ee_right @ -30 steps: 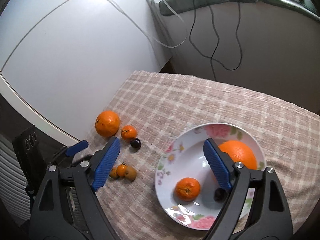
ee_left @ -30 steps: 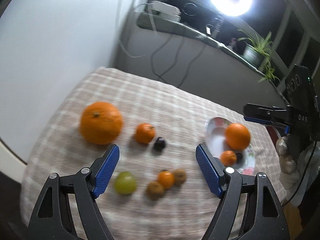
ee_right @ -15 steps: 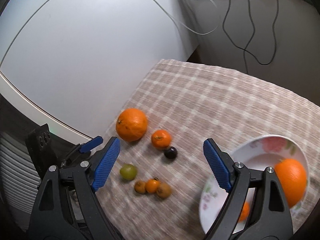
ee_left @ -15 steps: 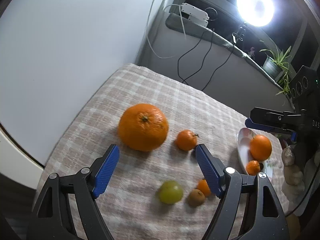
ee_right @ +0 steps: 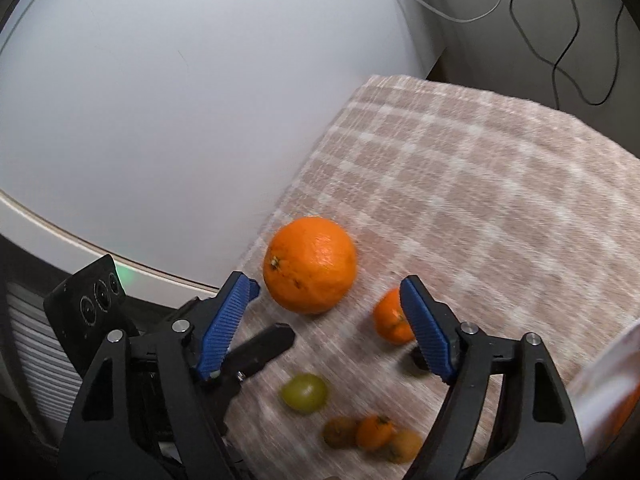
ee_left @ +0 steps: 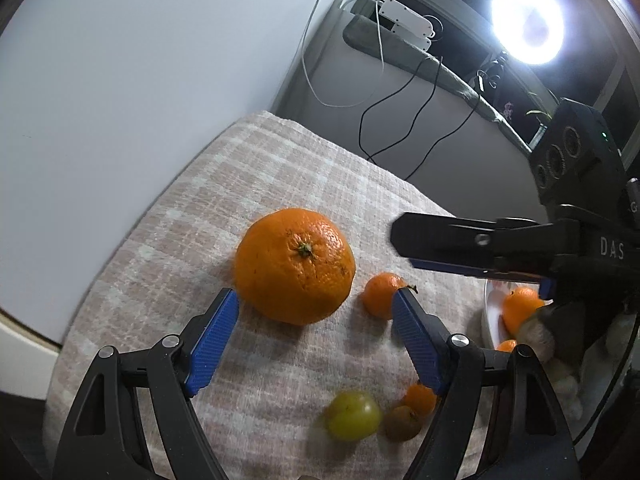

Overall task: Organize fruits
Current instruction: 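Close the right tool around the large tangerine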

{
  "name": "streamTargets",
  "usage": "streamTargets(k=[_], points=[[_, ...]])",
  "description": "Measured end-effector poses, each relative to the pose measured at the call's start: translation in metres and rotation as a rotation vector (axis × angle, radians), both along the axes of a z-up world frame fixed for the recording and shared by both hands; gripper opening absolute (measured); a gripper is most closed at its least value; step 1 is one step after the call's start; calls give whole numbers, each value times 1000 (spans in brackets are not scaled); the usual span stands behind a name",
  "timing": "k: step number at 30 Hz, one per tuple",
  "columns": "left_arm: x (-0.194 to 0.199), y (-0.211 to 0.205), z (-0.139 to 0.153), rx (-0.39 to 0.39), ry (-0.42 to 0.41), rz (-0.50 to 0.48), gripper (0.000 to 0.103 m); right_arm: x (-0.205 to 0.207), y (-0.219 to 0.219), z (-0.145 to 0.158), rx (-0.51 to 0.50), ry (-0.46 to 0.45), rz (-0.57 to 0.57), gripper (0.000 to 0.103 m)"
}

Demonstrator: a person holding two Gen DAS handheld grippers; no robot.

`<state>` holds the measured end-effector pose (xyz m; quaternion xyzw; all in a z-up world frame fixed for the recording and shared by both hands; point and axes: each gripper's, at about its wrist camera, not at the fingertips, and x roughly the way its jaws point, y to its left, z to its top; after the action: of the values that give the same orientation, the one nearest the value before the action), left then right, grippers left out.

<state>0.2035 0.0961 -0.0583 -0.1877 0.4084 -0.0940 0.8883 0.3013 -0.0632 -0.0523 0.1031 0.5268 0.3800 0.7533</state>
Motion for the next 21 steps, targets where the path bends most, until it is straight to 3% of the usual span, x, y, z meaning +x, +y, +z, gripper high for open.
streamTargets(k=[14,21], points=[[11,4,-19,-70,35,2,79,14,48,-23,-64,58,43,68],[11,-1,-17,-25,16,-18,74,18,51,-26,-64,69,38,63]])
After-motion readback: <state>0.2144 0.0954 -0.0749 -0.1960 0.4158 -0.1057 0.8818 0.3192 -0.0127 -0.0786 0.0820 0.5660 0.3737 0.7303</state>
